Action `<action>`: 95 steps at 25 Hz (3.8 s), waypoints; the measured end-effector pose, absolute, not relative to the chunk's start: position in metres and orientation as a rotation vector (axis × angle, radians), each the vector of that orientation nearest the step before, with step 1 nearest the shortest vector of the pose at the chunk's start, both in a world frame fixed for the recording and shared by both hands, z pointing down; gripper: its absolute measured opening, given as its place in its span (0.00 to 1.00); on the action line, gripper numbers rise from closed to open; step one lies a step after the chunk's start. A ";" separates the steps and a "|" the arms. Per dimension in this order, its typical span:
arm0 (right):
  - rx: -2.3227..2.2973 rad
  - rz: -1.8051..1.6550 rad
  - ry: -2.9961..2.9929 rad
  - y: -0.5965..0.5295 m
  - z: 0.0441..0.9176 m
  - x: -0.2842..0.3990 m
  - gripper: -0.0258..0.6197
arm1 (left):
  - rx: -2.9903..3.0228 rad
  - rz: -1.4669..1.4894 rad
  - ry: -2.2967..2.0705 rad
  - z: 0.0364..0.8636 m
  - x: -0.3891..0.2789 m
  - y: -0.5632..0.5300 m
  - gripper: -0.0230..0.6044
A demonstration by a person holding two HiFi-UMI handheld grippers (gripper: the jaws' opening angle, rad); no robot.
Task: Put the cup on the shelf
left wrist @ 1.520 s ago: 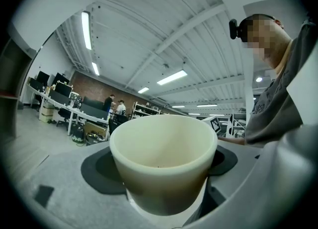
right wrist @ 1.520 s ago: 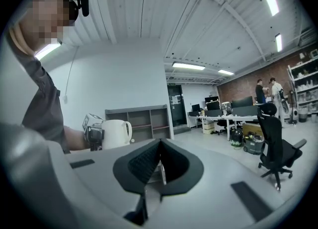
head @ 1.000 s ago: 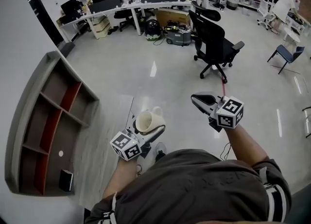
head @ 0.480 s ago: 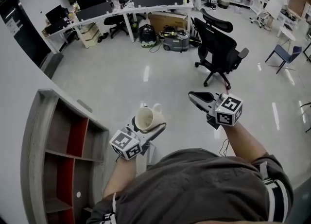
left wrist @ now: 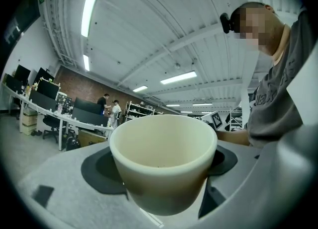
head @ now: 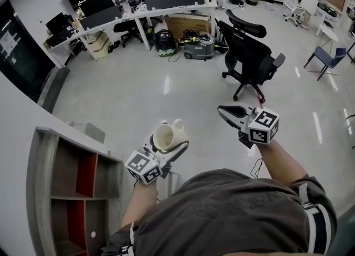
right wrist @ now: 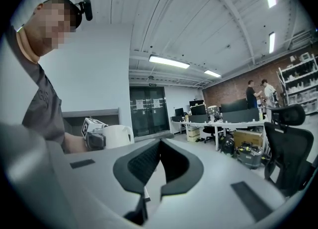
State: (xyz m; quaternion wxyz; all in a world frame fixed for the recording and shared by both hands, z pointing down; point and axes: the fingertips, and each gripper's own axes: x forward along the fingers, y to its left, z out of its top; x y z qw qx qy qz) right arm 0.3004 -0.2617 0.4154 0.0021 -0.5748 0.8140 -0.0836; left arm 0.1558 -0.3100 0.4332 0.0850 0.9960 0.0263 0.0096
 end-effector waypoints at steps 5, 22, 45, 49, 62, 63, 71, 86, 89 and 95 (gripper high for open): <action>-1.767 -0.291 2.611 -0.268 0.415 0.347 0.03 | 2.956 -0.015 -0.010 0.428 0.200 -0.313 0.71; -1.391 -0.244 2.892 -0.372 0.400 0.328 0.03 | 2.918 -0.015 -0.690 0.420 0.149 -0.381 0.71; -0.922 -0.112 3.180 -0.502 0.401 0.028 0.03 | 2.548 0.152 -1.551 0.457 -0.190 -0.495 0.71; -0.888 -0.123 3.215 -0.509 0.412 -0.006 0.03 | 2.478 0.193 -1.634 0.472 -0.229 -0.522 0.71; -0.981 -0.184 3.231 -0.538 0.438 -0.040 0.03 | 2.339 0.437 -1.699 0.525 -0.285 -0.596 0.71; -0.984 -0.189 3.231 -0.539 0.439 -0.041 0.03 | 2.330 0.455 -1.697 0.529 -0.287 -0.599 0.71; -0.997 -0.215 3.223 -0.547 0.445 -0.053 0.03 | 2.342 0.483 -1.731 0.548 -0.293 -0.610 0.71; -0.984 -0.192 3.214 -0.532 0.439 -0.057 0.03 | 2.325 0.433 -1.902 0.539 -0.302 -0.589 0.73; -0.997 -0.187 3.202 -0.526 0.437 -0.048 0.03 | 2.296 0.426 -1.903 0.543 -0.298 -0.572 0.73; -1.019 -0.171 3.164 -0.504 0.425 -0.018 0.03 | 2.341 0.339 -1.797 0.536 -0.250 -0.510 0.73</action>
